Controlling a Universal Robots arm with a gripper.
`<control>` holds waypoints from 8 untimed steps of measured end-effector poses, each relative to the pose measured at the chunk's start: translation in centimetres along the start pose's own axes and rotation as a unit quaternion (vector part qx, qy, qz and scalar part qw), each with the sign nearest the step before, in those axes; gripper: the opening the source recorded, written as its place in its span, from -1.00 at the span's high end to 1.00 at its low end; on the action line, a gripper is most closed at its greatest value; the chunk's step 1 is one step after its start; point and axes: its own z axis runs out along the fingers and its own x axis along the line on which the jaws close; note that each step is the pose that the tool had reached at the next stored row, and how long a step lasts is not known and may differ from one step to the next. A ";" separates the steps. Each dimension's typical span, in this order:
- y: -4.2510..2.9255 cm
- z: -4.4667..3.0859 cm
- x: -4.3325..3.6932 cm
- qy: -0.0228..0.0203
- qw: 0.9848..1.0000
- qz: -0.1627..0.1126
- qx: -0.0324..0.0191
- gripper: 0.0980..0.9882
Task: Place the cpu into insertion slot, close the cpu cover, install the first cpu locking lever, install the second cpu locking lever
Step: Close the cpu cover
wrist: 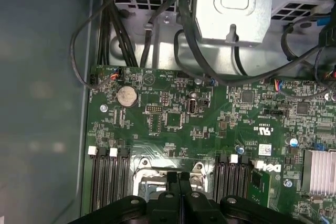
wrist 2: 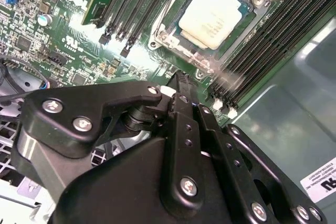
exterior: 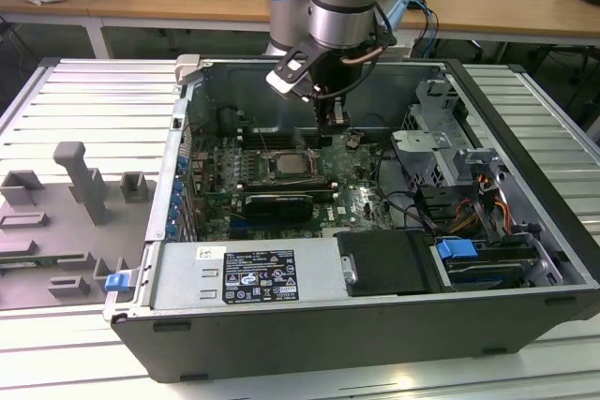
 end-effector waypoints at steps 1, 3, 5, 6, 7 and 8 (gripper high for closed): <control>-0.08 0.00 0.01 0.000 1.000 0.000 0.000 0.98; -0.23 0.07 0.03 0.000 1.000 0.000 0.000 0.98; -0.38 0.17 0.03 0.000 1.000 0.000 0.000 0.98; -0.61 0.23 0.03 0.000 1.000 0.000 0.000 0.98; -0.88 0.24 0.05 0.000 1.000 0.000 0.000 0.98; -1.14 0.25 0.07 0.000 1.000 0.000 0.000 0.98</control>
